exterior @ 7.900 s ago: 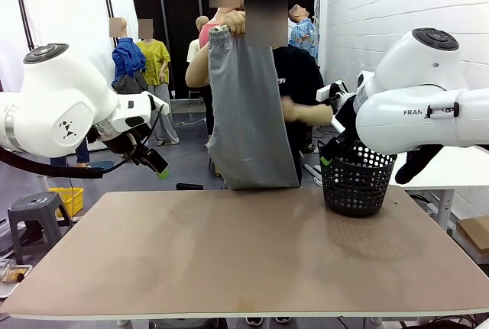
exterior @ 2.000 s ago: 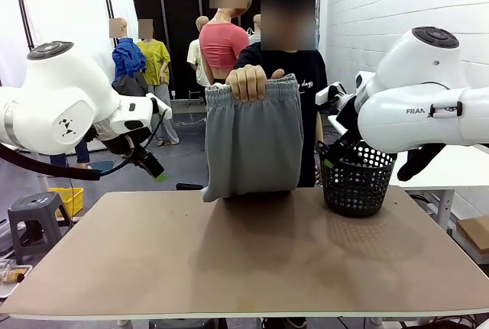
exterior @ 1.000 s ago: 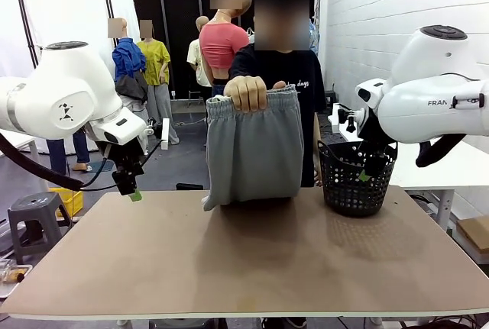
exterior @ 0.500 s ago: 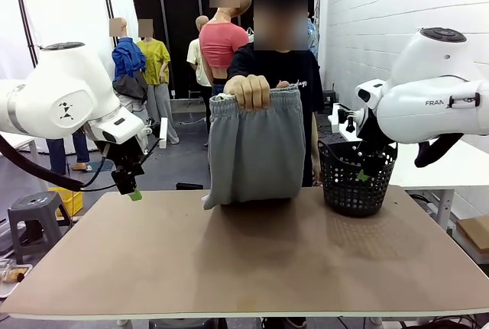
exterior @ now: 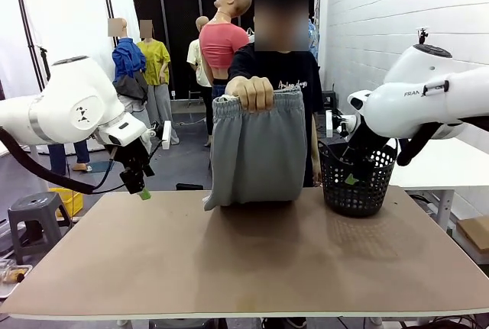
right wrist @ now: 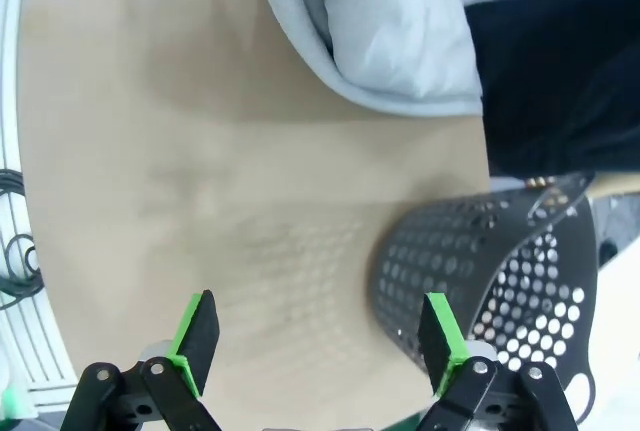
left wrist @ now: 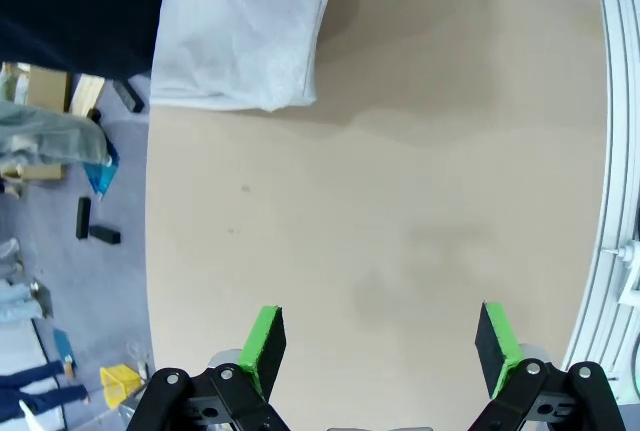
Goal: Fold the training pants.
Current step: Grab both ends of the Training pants handed by a person.
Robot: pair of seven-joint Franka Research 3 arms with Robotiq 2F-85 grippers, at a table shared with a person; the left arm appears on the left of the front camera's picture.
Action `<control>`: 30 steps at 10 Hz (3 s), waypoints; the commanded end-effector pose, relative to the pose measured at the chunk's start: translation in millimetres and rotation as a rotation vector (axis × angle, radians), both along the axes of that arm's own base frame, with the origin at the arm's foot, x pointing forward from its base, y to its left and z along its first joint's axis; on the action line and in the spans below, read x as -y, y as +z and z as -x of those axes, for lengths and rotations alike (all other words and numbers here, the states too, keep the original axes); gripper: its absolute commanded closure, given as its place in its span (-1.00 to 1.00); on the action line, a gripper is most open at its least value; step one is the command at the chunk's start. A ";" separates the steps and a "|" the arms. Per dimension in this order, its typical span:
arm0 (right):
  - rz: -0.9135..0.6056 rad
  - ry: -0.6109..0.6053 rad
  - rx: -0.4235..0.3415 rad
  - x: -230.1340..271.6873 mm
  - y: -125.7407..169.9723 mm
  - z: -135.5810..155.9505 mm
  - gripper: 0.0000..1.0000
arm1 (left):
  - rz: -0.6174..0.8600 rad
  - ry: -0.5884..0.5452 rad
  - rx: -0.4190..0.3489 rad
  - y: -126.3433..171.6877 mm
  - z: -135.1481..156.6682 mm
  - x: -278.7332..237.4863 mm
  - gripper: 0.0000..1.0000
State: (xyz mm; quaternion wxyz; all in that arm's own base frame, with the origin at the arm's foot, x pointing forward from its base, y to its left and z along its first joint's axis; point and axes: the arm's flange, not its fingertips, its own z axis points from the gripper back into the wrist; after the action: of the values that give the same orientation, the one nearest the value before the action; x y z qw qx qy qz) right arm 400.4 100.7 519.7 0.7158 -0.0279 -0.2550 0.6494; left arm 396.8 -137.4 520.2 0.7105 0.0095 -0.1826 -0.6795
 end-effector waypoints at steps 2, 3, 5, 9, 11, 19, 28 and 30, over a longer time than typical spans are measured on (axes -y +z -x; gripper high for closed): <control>-0.088 0.114 -0.021 4.7 -6.3 -19.1 -1.00 | 0.109 -0.152 0.013 -3.9 -19.1 -0.9 -1.00; -0.133 0.155 -0.027 5.1 -7.0 -19.4 -1.00 | 0.152 -0.208 0.028 -5.4 -22.8 -0.4 -1.00; -0.237 0.219 -0.029 4.6 -7.8 -22.6 -1.00 | 0.269 -0.273 0.058 -7.1 -24.1 2.9 -1.00; -0.453 0.332 -0.024 -5.3 -11.1 -22.6 -1.00 | 0.466 -0.235 0.125 -15.3 -17.5 19.5 -1.00; -0.553 0.376 -0.022 -9.6 -12.6 -22.1 -1.00 | 0.575 -0.234 0.138 -16.9 -16.1 28.1 -1.00; -0.620 0.440 0.000 -14.9 -12.5 -10.8 -1.00 | 0.670 -0.214 0.149 -8.9 -6.6 44.7 -1.00; -0.790 0.613 0.017 -36.2 -33.7 -26.4 -1.00 | 0.884 -0.268 0.191 -23.4 -25.3 88.9 -1.00; -0.852 0.643 0.018 -44.7 -31.0 -27.6 -1.00 | 0.933 -0.308 0.173 -23.7 -18.6 100.5 -1.00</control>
State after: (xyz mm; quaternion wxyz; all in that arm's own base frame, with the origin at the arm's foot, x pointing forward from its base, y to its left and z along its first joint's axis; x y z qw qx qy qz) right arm 420.7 140.2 488.2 0.4450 0.3261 -0.4808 0.6815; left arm 413.6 -235.3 499.8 0.5325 -0.2713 -0.5084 -0.6200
